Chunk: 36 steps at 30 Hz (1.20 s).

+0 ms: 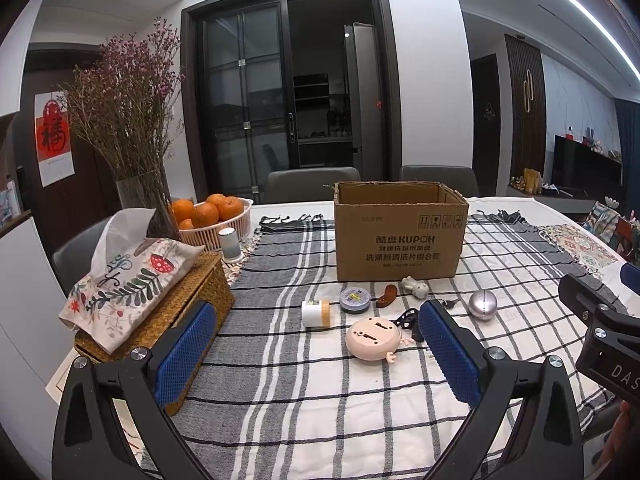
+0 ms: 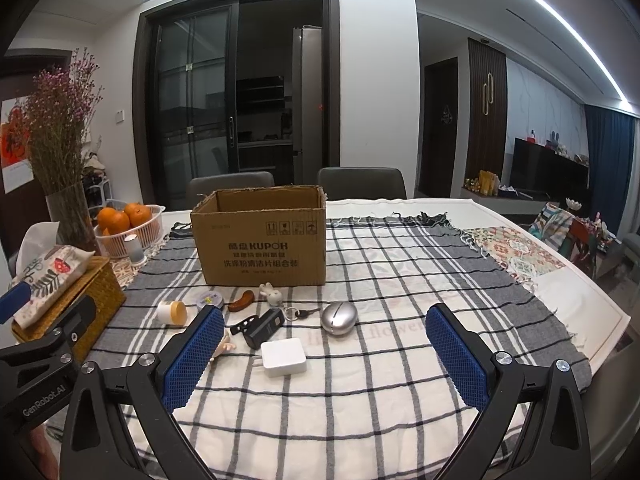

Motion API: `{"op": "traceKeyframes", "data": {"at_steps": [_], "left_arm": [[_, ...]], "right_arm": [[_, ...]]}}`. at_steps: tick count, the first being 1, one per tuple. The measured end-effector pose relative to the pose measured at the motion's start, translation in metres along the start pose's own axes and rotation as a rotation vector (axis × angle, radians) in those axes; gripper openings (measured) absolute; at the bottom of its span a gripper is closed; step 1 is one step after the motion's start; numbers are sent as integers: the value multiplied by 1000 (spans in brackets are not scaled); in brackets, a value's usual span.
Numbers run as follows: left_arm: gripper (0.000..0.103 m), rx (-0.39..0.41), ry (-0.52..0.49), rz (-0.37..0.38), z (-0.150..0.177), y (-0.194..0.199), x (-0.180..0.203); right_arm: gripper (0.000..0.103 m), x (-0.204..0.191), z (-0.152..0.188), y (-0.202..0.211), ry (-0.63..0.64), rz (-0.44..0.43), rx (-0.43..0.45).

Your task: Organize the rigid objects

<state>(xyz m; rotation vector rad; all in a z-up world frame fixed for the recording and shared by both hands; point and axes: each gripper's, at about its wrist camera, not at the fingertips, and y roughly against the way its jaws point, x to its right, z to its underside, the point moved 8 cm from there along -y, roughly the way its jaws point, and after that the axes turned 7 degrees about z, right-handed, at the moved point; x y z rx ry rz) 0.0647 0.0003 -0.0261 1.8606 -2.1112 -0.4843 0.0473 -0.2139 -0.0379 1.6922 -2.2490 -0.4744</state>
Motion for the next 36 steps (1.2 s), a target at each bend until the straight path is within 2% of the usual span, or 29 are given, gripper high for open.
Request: {"op": "traceKeyframes", "data": {"at_steps": [36], "left_arm": [[103, -12, -6, 3, 2, -2, 0]], "right_arm": [[102, -2, 3, -4, -1, -4, -14]]}}
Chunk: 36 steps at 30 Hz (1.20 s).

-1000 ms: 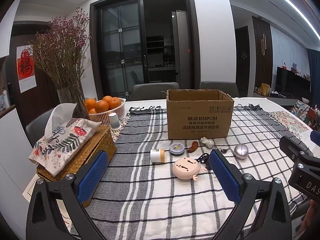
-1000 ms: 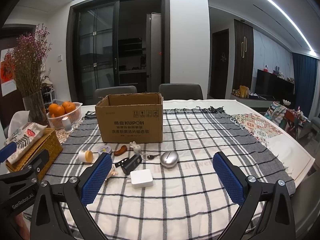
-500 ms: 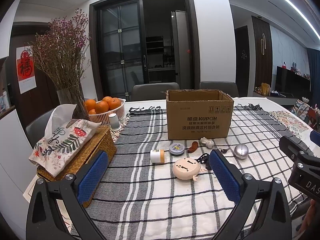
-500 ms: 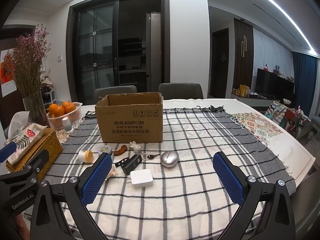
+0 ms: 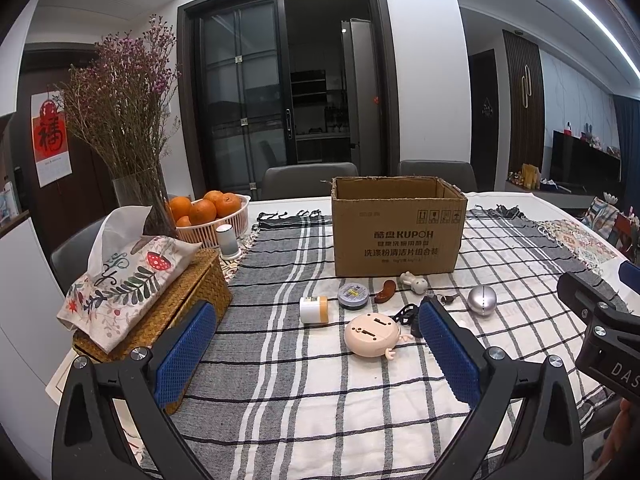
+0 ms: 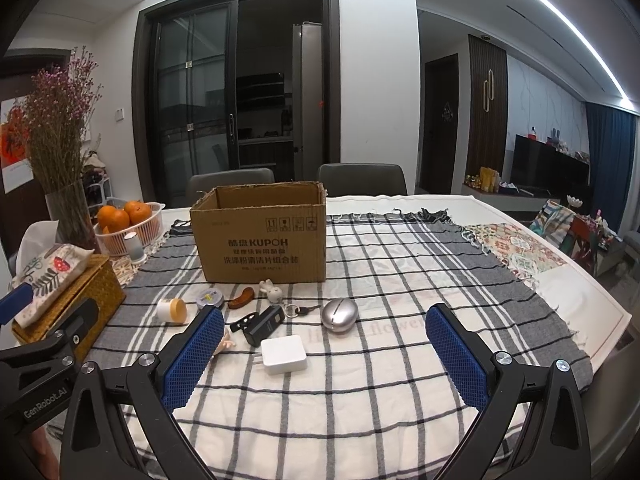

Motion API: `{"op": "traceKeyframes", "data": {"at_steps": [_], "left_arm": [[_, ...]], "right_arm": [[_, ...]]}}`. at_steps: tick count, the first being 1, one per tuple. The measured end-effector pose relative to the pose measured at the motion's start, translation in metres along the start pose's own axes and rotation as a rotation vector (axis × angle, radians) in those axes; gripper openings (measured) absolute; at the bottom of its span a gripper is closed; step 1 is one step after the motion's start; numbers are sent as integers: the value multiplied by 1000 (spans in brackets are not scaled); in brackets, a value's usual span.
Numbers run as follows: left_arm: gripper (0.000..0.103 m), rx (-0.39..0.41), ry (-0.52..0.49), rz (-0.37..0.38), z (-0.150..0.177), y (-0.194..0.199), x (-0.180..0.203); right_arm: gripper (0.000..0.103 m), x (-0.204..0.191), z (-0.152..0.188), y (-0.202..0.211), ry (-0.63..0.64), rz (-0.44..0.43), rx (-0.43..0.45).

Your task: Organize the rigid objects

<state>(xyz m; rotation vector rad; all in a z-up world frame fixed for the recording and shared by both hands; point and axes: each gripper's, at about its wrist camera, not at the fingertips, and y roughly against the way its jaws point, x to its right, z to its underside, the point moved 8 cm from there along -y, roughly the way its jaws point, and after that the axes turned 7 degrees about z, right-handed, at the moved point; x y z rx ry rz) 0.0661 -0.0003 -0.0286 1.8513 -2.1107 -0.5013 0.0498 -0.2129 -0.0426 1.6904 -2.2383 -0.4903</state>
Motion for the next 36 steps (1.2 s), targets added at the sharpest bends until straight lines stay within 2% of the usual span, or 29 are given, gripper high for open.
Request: {"op": "traceKeyframes", "data": {"at_steps": [12, 21, 30, 36], "left_arm": [[103, -29, -2, 3, 7, -10, 0], [103, -108, -46, 19, 22, -43, 2], [103, -224, -117, 91, 39, -92, 11], [103, -304, -160, 167, 47, -121, 15]], "right_arm": [[102, -1, 6, -7, 1, -10, -34], [102, -11, 21, -36, 16, -34, -117], [102, -23, 44, -85, 23, -59, -255], [101, -36, 57, -112, 30, -91, -337]]}}
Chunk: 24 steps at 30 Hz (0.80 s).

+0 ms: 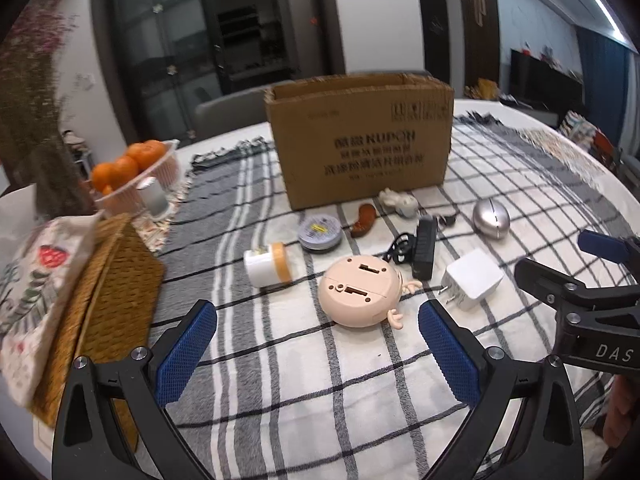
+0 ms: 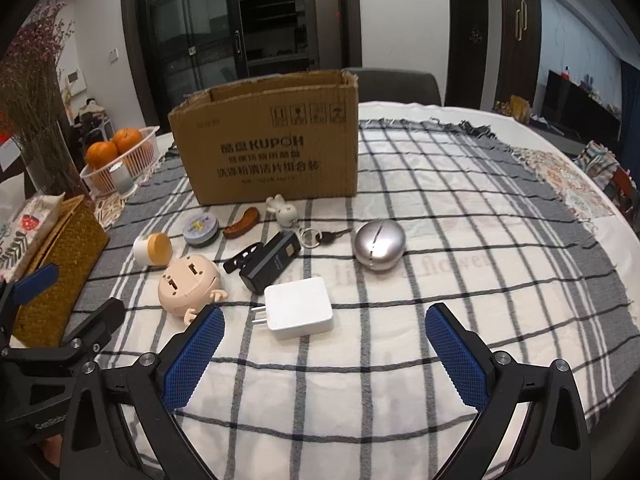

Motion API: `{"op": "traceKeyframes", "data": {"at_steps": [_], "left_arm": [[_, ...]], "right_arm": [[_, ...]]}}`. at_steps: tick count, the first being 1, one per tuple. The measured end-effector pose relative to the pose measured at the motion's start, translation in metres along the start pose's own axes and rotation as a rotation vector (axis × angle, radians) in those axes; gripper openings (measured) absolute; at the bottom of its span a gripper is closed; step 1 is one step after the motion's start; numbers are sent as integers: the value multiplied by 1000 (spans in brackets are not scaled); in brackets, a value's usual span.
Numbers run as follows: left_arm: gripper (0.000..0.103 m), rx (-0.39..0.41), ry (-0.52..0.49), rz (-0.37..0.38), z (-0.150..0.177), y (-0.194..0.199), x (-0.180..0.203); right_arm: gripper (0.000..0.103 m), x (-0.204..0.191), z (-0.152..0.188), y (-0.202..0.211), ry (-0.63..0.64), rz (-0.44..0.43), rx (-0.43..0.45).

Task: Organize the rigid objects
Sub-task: 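Grasp the white square charger with the right tool while the left tool grasps the pink round toy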

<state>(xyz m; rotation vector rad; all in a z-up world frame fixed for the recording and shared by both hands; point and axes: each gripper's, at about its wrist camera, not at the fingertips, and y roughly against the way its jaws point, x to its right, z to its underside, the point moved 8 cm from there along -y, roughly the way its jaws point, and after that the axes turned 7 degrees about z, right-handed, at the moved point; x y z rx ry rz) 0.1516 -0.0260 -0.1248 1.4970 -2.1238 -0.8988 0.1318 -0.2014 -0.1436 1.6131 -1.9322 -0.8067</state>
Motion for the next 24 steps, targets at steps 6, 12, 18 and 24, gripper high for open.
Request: {"op": "traceKeyframes", "data": {"at_steps": [6, 12, 18, 24], "left_arm": [[102, -65, -44, 86, -1, -30, 4], [102, -97, -122, 127, -4, -54, 10], [99, -127, -160, 149, -5, -72, 15], [95, -168, -157, 187, -4, -87, 17]], "right_arm": [[95, -9, 2, -27, 12, -31, -63], [87, -14, 8, -50, 17, -57, -124], [82, -15, 15, -65, 18, -71, -165], [78, -16, 17, -78, 5, -96, -192]]}}
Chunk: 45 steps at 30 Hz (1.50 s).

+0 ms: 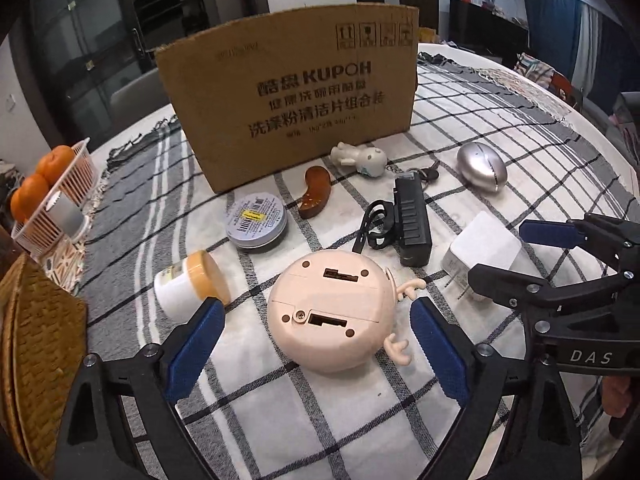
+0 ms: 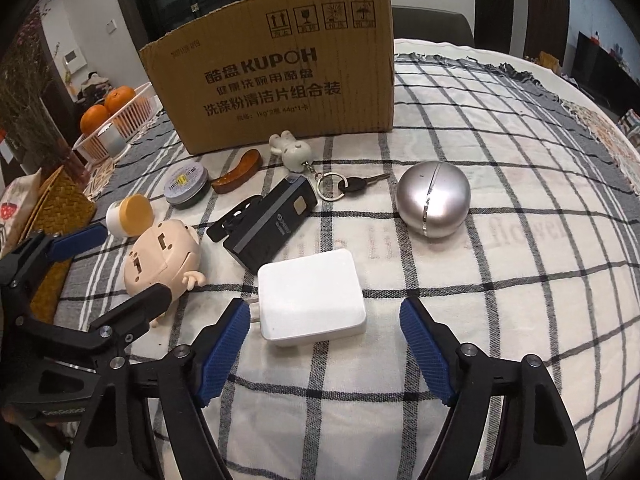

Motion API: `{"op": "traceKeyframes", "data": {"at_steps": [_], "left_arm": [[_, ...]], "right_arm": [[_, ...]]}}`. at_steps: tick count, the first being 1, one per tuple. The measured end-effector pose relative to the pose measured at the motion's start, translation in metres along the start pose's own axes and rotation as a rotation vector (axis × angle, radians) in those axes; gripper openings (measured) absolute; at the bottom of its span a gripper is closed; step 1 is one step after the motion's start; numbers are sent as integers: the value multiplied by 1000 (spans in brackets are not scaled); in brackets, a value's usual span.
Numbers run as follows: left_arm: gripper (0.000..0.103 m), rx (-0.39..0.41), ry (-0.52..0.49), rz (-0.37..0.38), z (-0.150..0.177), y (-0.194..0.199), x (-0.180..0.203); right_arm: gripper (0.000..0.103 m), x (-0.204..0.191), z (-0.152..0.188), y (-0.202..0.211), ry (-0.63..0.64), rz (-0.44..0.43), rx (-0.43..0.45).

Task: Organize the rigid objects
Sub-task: 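Grasp the white square charger with the right tool while the left tool grasps the pink round toy, then lift and carry the charger with the right tool while the left tool carries the pink toy to the box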

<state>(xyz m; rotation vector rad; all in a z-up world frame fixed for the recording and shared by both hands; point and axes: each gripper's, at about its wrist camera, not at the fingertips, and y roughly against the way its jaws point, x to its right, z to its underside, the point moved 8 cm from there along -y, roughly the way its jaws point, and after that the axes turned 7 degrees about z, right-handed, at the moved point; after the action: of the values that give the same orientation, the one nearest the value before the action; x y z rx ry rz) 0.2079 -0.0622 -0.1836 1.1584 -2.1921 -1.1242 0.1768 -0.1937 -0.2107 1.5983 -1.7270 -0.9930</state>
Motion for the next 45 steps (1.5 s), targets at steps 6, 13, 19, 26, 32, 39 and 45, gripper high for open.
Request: {"op": "traceKeyframes", "data": {"at_steps": [6, 13, 19, 26, 32, 39, 45], "left_arm": [[88, -21, 11, 50, -1, -11, 0], [77, -31, 22, 127, 1, -19, 4], [74, -9, 39, 126, 2, -19, 5], [74, 13, 117, 106, 6, -15, 2], [74, 19, 178, 92, 11, -10, 3], [73, 57, 225, 57, 15, 3, 1], [73, 102, 239, 25, 6, 21, -1]], "right_arm": [[74, -1, -3, -8, -1, -2, -9], [71, -2, -4, -13, -7, -12, -14], [65, -4, -6, -13, -9, -22, -5], [58, -7, -5, -13, -18, -58, 0], [58, -4, -3, -10, -30, -75, -2], [58, -6, -6, -1, -14, -69, 30], [58, -8, -14, 15, -3, -71, 76]]}}
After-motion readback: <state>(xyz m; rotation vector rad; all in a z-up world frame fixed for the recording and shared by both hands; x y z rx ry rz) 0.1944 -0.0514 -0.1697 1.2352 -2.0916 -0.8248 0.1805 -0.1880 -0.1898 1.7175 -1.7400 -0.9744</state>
